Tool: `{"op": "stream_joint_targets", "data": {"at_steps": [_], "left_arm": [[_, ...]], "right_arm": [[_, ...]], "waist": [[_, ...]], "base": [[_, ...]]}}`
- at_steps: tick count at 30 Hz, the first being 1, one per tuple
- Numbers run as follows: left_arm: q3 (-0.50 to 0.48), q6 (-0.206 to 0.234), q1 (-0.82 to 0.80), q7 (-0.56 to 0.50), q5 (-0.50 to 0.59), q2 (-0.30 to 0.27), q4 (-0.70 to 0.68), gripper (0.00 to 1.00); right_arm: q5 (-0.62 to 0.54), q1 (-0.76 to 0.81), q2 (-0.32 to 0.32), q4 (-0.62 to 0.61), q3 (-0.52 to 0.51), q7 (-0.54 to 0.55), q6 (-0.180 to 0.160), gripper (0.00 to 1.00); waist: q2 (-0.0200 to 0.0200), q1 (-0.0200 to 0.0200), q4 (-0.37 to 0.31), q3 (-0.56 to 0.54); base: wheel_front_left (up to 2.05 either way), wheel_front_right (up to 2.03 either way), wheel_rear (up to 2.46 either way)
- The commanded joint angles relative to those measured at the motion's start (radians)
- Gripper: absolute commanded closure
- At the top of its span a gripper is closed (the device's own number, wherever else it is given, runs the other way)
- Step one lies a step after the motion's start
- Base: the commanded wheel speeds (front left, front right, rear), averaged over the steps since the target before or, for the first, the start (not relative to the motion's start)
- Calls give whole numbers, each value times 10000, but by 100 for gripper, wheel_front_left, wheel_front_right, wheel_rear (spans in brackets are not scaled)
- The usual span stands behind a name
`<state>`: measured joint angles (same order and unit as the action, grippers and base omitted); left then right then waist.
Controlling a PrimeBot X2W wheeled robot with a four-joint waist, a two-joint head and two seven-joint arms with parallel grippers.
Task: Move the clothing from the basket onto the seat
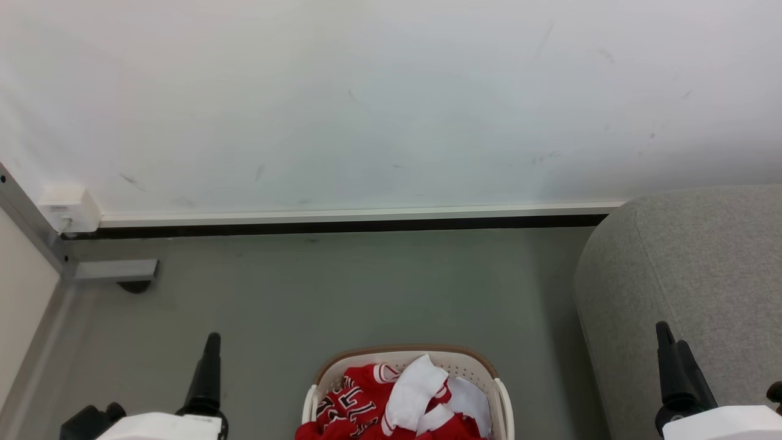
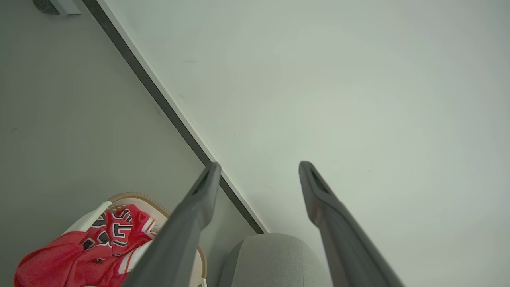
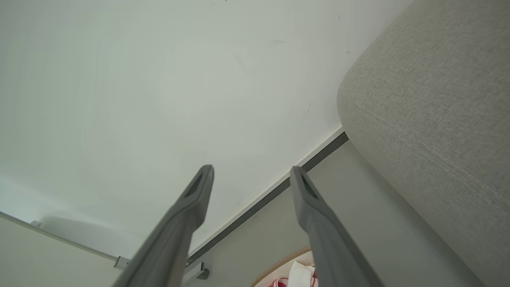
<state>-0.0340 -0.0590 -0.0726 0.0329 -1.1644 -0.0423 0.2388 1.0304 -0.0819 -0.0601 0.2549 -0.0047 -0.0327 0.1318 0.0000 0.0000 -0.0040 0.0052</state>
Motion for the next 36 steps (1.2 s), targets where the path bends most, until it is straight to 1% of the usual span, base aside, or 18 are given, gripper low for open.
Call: {"op": "stream_joint_targets", "data": {"at_steps": [1, 7, 15, 27, 36], "left_arm": [[-5, 75, -53, 109, 514, -69, -206, 0], [55, 234, 20, 326, 1865, -74, -312, 0], [57, 330, 140, 592, 3451, -80, -421, 0], [151, 415, 263, 948, 5191, -87, -653, 0], [274, 425, 339, 1196, 6306, -93, -465, 0]], "right_arm": [[-480, -303, -127, -175, 73, -112, -6, 0], [-1727, -335, -175, -93, 273, -329, -7, 0], [-2999, -370, -164, 49, 451, -593, -8, 0], [-4476, -460, -174, 215, 629, -956, -10, 0], [-5390, -482, -167, 366, 652, -1197, -12, 0]], "waist": [[0, 0, -2, -1], [0, 0, -9, -6], [0, 0, -17, -15], [0, 0, -15, -12], [0, 0, -52, -8]], "base": [[0, 0, 0], [0, 0, 0], [0, 0, 0], [0, 0, 0], [0, 0, 0]]}}
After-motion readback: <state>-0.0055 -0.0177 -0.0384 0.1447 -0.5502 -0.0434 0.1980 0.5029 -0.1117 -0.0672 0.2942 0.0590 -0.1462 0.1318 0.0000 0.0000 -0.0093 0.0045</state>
